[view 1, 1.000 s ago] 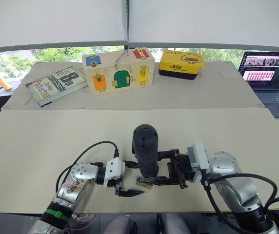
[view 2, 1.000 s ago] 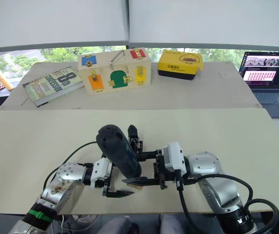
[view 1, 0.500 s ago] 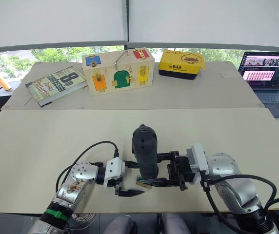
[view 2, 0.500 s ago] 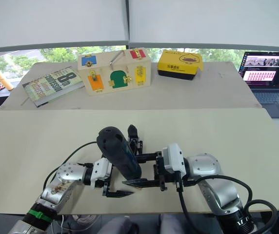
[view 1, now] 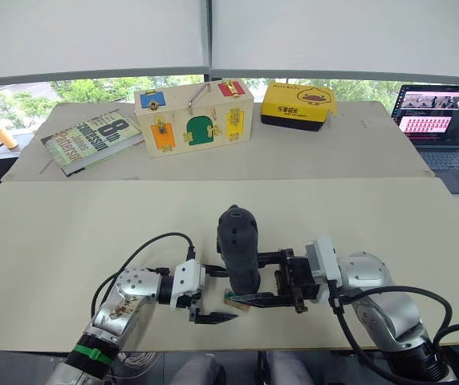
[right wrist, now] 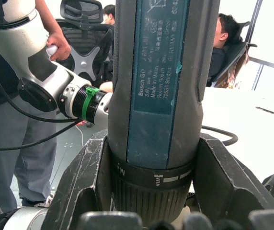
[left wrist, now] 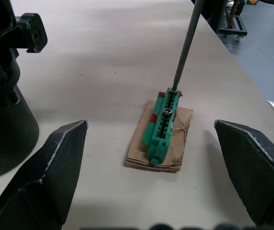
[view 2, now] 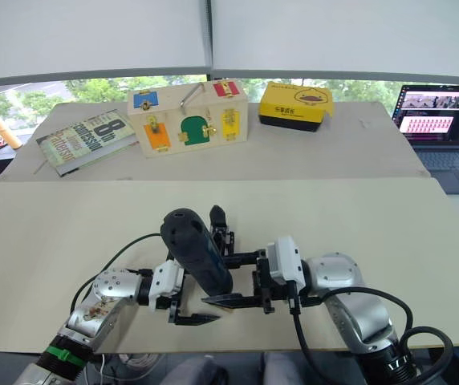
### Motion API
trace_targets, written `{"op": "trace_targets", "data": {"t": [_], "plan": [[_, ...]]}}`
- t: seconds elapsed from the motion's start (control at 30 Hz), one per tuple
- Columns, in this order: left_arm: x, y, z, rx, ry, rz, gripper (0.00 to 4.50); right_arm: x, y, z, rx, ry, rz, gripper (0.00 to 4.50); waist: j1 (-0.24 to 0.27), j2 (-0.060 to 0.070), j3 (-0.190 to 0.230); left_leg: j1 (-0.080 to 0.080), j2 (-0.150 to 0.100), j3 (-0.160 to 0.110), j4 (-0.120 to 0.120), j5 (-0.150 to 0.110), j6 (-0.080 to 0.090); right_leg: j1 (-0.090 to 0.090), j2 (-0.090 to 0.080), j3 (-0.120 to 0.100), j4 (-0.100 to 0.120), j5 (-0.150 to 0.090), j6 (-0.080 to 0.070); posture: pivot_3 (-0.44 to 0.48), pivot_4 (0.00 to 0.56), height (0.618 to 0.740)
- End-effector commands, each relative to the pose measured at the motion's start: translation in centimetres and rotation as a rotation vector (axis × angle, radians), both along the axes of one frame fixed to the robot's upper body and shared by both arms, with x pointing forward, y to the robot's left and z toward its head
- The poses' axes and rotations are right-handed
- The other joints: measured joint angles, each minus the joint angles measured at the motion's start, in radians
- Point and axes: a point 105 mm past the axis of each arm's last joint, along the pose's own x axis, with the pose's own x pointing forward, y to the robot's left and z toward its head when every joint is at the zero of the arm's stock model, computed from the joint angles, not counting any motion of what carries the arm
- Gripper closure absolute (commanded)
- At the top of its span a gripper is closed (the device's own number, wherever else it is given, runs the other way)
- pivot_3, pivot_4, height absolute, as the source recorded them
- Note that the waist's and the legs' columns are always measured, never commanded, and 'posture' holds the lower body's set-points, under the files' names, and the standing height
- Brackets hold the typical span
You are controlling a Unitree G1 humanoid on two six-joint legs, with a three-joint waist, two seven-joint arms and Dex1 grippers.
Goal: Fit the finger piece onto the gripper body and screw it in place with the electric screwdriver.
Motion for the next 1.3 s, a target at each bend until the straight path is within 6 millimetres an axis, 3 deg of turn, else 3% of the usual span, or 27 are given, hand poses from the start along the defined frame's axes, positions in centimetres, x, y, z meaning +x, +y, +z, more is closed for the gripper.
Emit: {"op": "trace_targets", "data": {"t": [0.03,0.47,1.07,1.3], "plan": [[-0.9,-0.1,-1.5,0.03,0.063,-0.013,0.0,-0.3,0.3,0.8,0.026,-0.054,0.026,2.55,0.0,0.0,0.0,0.0,0.0,0.0,0.0,0.0,0.0,0.0,0.0,0.0,0.0,0.0,0.0,0.0,0.15,0.74],[-0.6,0.4,-0.2,-0.029,0.052,0.007,0.0,-1.0,0.3,2.3,0.061,-0.095,0.054,2.55,-0.004,0.0,0.0,0.0,0.0,0.0,0.0,0.0,0.0,0.0,0.0,0.0,0.0,0.0,0.0,0.0,0.15,0.74],[-1.9,3.9,5.4,-0.097,-0.009,-0.056,0.0,-1.5,-0.3,5.8,0.089,-0.115,0.062,2.55,-0.007,0.0,0.0,-0.001,0.0,0.0,-0.001,0.0,0.0,-0.001,0.0,0.0,-0.001,0.0,0.0,0.0,0.15,0.74],[-2.2,5.2,8.5,-0.141,0.002,-0.034,0.0,-1.2,-1.1,8.6,0.133,-0.114,0.019,2.55,-0.008,0.0,0.0,-0.001,0.001,0.0,-0.001,0.0,0.0,-0.001,0.001,0.0,-0.001,0.0,0.0,0.0,0.15,0.74]]}}
